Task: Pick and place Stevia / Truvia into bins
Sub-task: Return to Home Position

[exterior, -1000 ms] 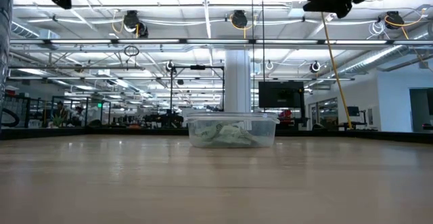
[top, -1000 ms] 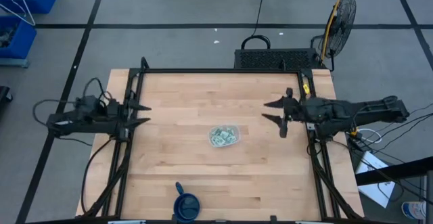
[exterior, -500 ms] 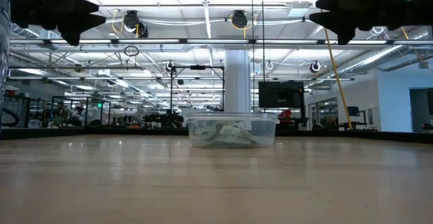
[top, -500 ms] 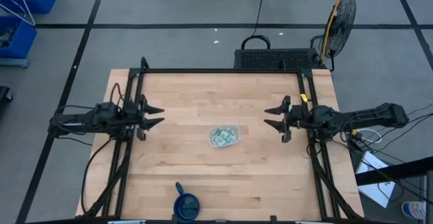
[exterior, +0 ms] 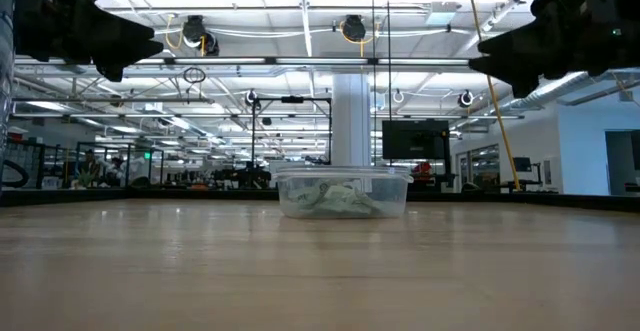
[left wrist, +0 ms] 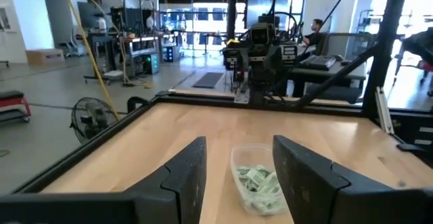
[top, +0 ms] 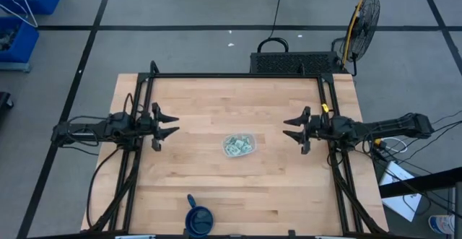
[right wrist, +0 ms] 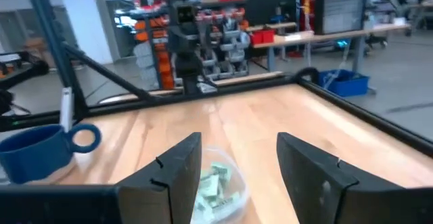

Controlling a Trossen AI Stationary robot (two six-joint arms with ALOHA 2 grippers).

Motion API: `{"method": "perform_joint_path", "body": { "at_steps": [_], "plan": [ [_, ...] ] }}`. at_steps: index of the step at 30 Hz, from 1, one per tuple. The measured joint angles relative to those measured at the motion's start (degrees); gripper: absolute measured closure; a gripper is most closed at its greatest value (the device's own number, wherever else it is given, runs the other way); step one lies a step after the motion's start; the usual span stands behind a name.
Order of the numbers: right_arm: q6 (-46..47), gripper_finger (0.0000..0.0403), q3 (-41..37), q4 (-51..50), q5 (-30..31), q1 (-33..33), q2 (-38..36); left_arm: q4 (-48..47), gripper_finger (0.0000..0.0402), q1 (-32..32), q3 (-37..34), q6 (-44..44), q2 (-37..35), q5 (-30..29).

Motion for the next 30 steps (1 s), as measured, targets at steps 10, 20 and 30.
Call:
{"method": "perform_joint_path", "body": {
  "at_steps": [10, 20, 30],
  "plan": [
    [-0.9, 0.0215, 0.0, -0.6, 1.8, 0.0, -0.6, -0.1, 0.0227, 0.0, 0.0, 0.9, 0.0, 2.3],
    [0.2, 0.0215, 0.0, -1.8, 1.7, 0.0, -0.6, 0.2, 0.0227, 0.0, 0.0, 1.1, 0.1, 3.4],
    [-0.5, 0.0215, 0.0, -4.2, -5.1, 0.0, -4.4, 2.8, 0.0227, 0.0, 0.0, 3.7, 0.2, 3.0]
  ]
}}
